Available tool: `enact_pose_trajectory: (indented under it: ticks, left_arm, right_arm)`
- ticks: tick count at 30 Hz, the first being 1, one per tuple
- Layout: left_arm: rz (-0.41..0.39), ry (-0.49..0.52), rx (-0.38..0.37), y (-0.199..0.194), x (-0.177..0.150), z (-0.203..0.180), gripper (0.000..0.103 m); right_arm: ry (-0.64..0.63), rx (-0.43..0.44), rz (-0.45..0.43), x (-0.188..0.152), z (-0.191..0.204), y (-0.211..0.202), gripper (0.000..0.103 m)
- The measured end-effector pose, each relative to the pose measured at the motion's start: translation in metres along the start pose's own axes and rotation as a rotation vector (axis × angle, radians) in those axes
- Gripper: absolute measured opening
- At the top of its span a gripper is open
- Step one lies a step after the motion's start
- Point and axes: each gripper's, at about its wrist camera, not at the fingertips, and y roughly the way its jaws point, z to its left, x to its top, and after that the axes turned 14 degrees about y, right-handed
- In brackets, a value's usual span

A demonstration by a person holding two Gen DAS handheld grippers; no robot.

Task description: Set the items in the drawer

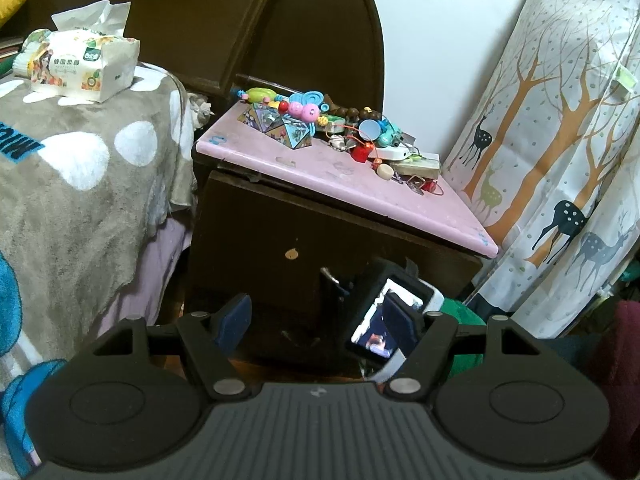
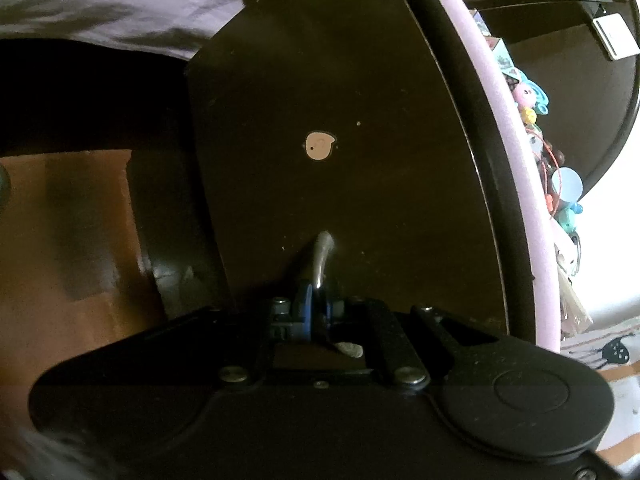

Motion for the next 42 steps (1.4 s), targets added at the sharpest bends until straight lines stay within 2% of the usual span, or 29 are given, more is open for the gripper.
enact_pose_trajectory:
  ticks: [5, 11, 15, 16, 17, 18, 19, 22, 25, 28, 35, 42]
  left_arm:
    - [0.004, 0.0, 0.004, 0.002, 0.0, 0.001, 0.072]
    - [0.006, 0.008, 0.01, 0.002, 0.001, -0.001, 0.072]
    - [0.008, 0.014, 0.014, 0.003, 0.001, -0.002, 0.072]
    - [0.008, 0.015, 0.013, 0.003, 0.0, -0.001, 0.072]
    - [0.007, 0.017, 0.012, 0.003, -0.001, -0.001, 0.072]
    - [0.007, 0.019, 0.014, 0.003, -0.001, -0.002, 0.072]
    - [0.008, 0.022, 0.016, 0.003, -0.001, -0.003, 0.072]
    - [0.01, 0.037, 0.017, 0.002, -0.001, -0.007, 0.072]
    - [0.016, 0.057, 0.02, 0.001, -0.002, -0.013, 0.072]
    - [0.023, 0.076, 0.026, -0.001, -0.003, -0.02, 0.072]
    - [0.046, 0.12, 0.081, -0.01, -0.003, -0.043, 0.072]
    - [0.07, 0.173, 0.153, -0.025, 0.0, -0.069, 0.072]
  right_arm:
    - [0.009, 0.022, 0.013, 0.008, -0.011, 0.013, 0.002]
    - [0.004, 0.017, 0.021, 0.008, -0.012, 0.011, 0.003]
    - [0.131, 0.056, 0.092, 0.019, -0.03, 0.014, 0.007]
    - [0.177, 0.068, 0.112, 0.019, -0.036, 0.011, 0.015]
    - [0.224, 0.079, 0.132, 0.02, -0.042, 0.009, 0.029]
    - [0.263, 0.089, 0.148, 0.017, -0.047, 0.003, 0.039]
    - [0.3, 0.098, 0.162, 0.014, -0.052, -0.004, 0.055]
    - [0.413, 0.127, 0.206, 0.006, -0.067, -0.024, 0.059]
    - [0.526, 0.155, 0.25, -0.002, -0.082, -0.045, 0.069]
    - [0.617, 0.152, 0.277, -0.009, -0.095, -0.07, 0.073]
    - [0.803, 0.136, 0.274, -0.032, -0.123, -0.14, 0.082]
    - [0.928, 0.142, 0.246, -0.051, -0.144, -0.204, 0.083]
